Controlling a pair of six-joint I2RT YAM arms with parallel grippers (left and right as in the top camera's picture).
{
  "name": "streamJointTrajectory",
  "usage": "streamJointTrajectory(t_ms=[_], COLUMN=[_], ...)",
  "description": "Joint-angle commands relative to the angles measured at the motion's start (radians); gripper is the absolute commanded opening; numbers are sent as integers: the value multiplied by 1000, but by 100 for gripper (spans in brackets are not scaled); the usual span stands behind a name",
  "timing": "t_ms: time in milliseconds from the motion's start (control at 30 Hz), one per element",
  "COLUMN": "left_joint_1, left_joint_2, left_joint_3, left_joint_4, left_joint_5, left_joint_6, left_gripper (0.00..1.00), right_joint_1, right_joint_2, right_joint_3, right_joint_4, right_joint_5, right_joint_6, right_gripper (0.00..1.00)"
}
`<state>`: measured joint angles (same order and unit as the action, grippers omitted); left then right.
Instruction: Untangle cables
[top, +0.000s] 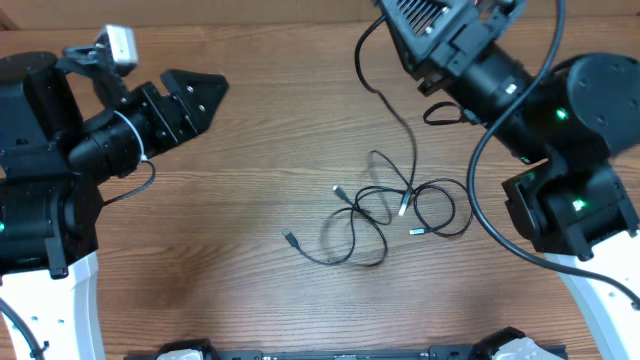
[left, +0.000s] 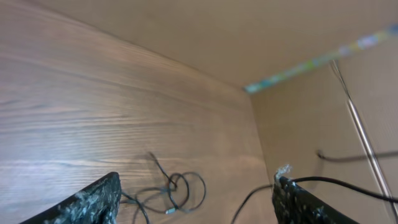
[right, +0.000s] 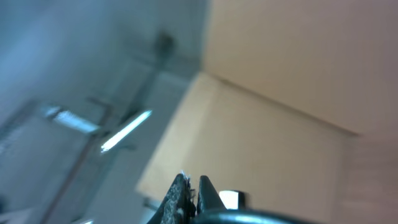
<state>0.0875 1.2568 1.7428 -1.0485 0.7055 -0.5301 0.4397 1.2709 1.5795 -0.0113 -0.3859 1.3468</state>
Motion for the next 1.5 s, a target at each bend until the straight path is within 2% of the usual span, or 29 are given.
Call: streamJointTrajectory(t_ms=[0,167,400,467,667,733,767,833,900,967,1033,1133,1333,1367,1467], left_joint_1=[-30,-51,-51,-53,-71,-71,-71,-63,-47,-24,21,44,43,43,43], left_joint_2=[-7,-7,-7,-7,-5,-4,-4,-4,-4,-4,-3,0,11,12,13], left_joint_3=[8,8,8,8,8,8,8,8,8,8,8,8,8,8,8], left_joint_4=[7,66,297,329,319,313,308,297,297,298,296,282,167,134,72], left_joint_5=[175,274,562,576,502,435,384,270,193,145,93,72,80,89,133], left_joint_6=[161,246,239,211,208,202,177,79,-34,-125,-191,-227,-308,-323,-393], left_gripper=[79,86,84,84,80,73,64,56,63,64,64,66,69,72,88], right_joint_1=[-2,-2,-1,4,83,111,124,137,137,136,136,137,137,137,137], right_joint_2=[-10,-10,5,17,78,98,108,120,124,125,125,125,125,125,125], right_joint_3=[11,11,11,11,11,11,11,11,11,11,11,11,11,11,11], right_joint_4=[27,-70,-198,-218,-223,-222,-219,-224,-242,-257,-256,-256,-257,-257,-257], right_joint_5=[-27,-27,-28,-40,-64,-90,-107,-122,-122,-124,-168,-236,-526,-603,-702], right_joint_6=[48,48,48,49,48,48,47,32,27,-6,-89,-234,-733,-823,-924], right_gripper=[4,4,4,4,4,4,4,4,4,4,4,4,4,4,4])
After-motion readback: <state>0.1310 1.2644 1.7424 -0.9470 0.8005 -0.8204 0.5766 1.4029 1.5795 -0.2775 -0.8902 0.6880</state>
